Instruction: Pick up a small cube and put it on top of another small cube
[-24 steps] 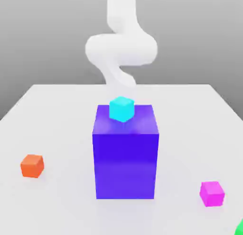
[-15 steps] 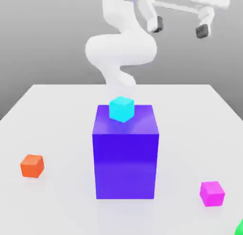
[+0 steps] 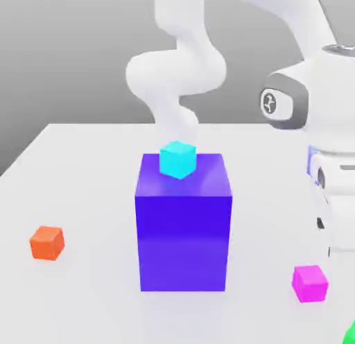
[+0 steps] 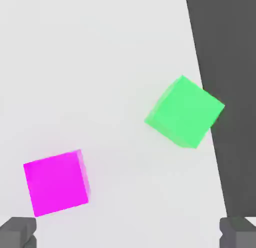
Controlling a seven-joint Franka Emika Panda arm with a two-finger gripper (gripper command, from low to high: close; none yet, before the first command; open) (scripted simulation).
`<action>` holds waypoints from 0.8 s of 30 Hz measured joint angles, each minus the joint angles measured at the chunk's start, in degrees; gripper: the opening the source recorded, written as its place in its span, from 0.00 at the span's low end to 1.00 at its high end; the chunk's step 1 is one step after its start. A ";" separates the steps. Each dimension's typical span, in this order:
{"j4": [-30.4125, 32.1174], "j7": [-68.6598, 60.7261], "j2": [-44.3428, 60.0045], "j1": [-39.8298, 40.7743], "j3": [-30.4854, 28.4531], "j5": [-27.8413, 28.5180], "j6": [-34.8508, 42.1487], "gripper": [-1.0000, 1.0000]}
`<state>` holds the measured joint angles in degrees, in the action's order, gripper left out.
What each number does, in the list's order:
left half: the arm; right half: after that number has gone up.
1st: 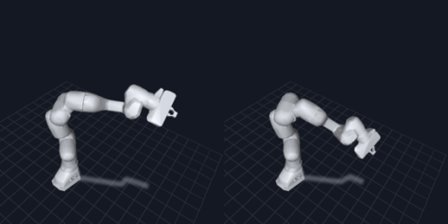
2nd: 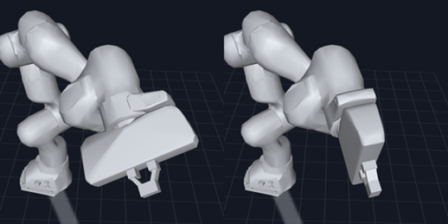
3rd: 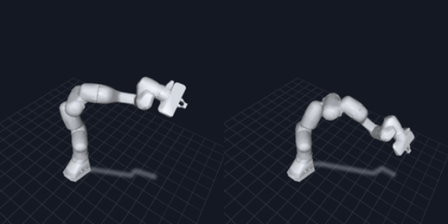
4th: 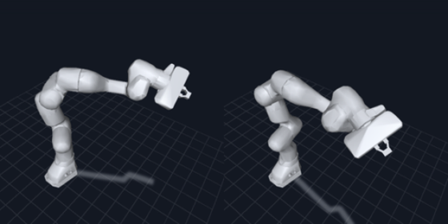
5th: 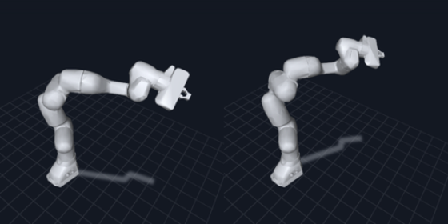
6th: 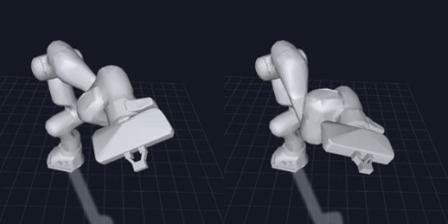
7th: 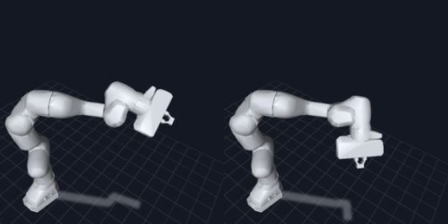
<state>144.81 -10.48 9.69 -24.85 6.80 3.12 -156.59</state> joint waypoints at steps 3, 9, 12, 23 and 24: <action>-0.23 -0.96 6.27 -1.11 -0.31 2.24 -4.05 0.50; -1.61 0.12 13.67 -3.04 -2.48 4.07 -9.80 0.00; -1.61 0.17 13.67 -3.03 -2.47 4.12 -9.68 0.00; -6.07 -8.40 5.33 0.33 0.89 1.41 3.13 0.00; -8.09 -10.33 6.02 0.76 1.11 1.49 4.49 0.00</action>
<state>136.72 -20.82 15.71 -24.10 7.92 4.61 -152.10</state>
